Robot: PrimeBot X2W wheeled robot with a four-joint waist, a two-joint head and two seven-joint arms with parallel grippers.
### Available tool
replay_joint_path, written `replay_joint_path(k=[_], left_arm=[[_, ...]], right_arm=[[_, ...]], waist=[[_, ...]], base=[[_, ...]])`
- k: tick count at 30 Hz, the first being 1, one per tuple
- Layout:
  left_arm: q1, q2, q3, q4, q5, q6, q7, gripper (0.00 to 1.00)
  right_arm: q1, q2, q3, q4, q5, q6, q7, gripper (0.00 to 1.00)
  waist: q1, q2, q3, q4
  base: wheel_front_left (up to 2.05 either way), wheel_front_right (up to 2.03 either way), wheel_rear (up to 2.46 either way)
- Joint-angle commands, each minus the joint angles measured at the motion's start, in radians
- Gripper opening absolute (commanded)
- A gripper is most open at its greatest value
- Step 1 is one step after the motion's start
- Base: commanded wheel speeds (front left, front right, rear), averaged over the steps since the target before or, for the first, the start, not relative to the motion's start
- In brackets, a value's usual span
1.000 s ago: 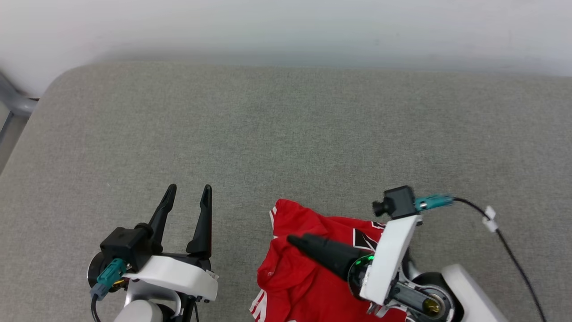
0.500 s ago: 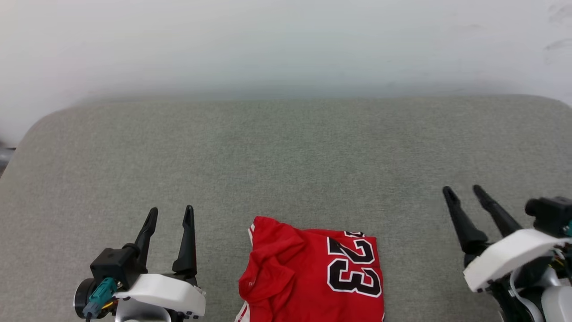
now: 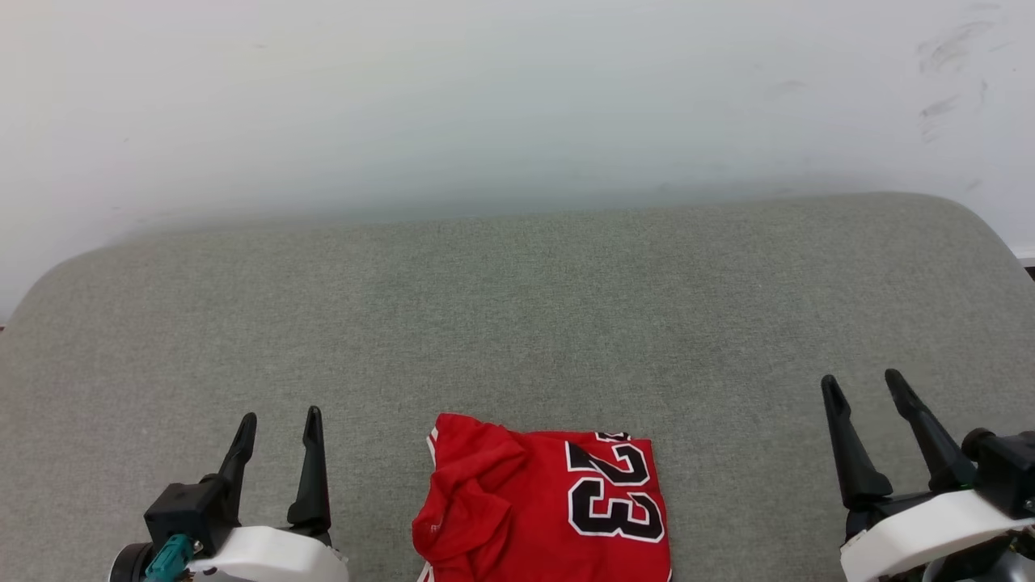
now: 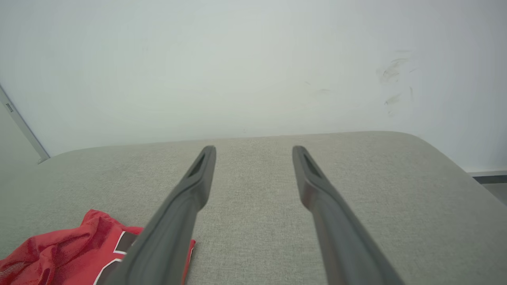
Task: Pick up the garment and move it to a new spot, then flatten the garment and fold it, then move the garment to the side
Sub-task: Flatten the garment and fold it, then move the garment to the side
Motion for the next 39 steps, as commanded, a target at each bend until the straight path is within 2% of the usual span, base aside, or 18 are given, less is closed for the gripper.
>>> replay_joint_path(k=[1,13,19,24,25,28,32,39], left_arm=[[0.014,-0.004,0.007,0.002,0.010,-0.003,-0.004,1.00],[0.001,-0.028,0.037,0.012,0.068,-0.035,-0.004,1.00],[-0.027,-0.033,0.048,0.007,0.085,-0.053,-0.003,1.00],[-0.054,-0.046,0.068,-0.027,0.106,-0.064,-0.003,1.00],[-0.076,-0.063,0.074,-0.048,0.120,-0.073,-0.003,1.00],[-0.094,-0.076,0.080,-0.062,0.130,-0.085,-0.003,1.00],[-0.118,-0.099,0.086,-0.072,0.145,-0.104,-0.003,1.00],[-0.136,-0.129,0.109,-0.066,0.164,-0.134,-0.003,1.00]], right_arm=[[0.013,0.007,0.006,-0.010,-0.012,0.000,0.000,1.00],[0.015,0.025,0.004,-0.038,-0.021,0.000,0.037,1.00],[0.017,-0.006,-0.050,-0.012,0.011,0.000,0.107,1.00],[0.012,-0.050,-0.056,0.054,0.108,0.000,0.271,1.00],[0.004,-0.081,-0.035,0.095,0.175,0.000,0.404,1.00],[-0.008,-0.098,-0.006,0.120,0.241,0.000,0.525,1.00],[-0.039,-0.097,0.052,0.138,0.320,0.000,0.615,1.00],[-0.098,-0.073,0.151,0.221,0.429,-0.001,0.668,1.00]], waist=[[0.0002,0.0000,-0.001,-0.003],[0.0002,0.0000,0.006,0.001],[0.0002,0.0000,0.036,0.038],[0.0002,0.0000,0.092,0.083],[0.0002,0.0000,0.124,0.113],[0.0002,0.0000,0.156,0.141],[0.0002,0.0000,0.194,0.175],[0.0002,0.0000,0.234,0.204]], base=[[0.00,0.00,0.00],[0.00,0.00,0.00],[0.00,0.00,0.00],[0.00,0.00,0.00],[0.00,0.00,0.00],[0.00,0.00,0.00],[0.00,0.00,0.00],[0.00,0.00,0.00]])
